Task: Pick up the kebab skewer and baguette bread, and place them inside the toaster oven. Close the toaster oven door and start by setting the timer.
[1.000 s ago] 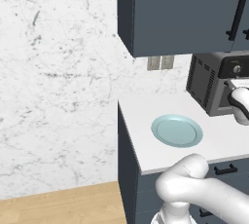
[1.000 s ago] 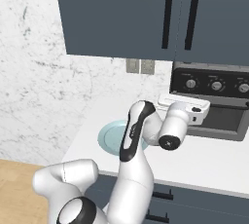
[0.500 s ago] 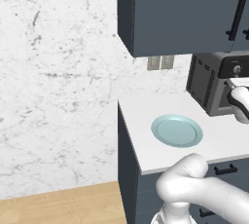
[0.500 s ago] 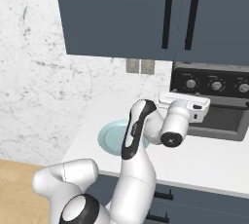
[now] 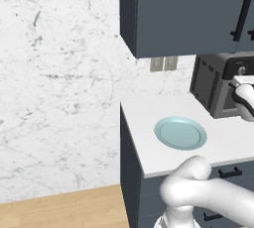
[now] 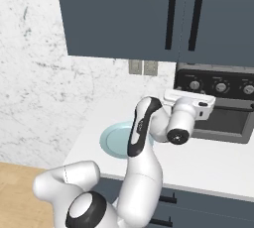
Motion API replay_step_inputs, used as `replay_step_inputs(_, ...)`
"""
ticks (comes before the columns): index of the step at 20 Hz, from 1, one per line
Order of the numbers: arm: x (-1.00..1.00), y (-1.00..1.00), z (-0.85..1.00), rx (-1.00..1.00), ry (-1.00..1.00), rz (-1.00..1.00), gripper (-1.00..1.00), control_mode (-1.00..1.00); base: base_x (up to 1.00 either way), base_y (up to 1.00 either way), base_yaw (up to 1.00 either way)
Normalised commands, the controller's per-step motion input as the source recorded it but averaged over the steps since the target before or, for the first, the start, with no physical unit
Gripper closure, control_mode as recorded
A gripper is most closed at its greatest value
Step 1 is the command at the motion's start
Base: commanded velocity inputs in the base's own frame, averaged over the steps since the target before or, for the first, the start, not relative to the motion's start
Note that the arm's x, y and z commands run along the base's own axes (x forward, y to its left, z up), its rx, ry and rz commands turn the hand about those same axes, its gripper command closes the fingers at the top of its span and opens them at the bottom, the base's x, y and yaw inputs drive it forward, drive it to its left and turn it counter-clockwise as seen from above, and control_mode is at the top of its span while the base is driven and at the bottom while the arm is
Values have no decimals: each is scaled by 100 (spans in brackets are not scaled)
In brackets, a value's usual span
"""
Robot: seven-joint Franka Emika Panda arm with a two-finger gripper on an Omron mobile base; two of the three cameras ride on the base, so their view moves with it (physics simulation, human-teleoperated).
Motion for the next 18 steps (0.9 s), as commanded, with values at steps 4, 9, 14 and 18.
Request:
replay_step_inputs(4,16,-5,0,0,0,4,-100,-100,0,0,0)
replay_step_inputs(9,15,-6,0,0,0,5,-100,-100,0,0,0)
replay_step_inputs(14,6,-8,0,0,0,5,-100,-100,0,0,0)
replay_step_inputs(18,15,-7,0,0,0,4,-100,-100,0,0,0)
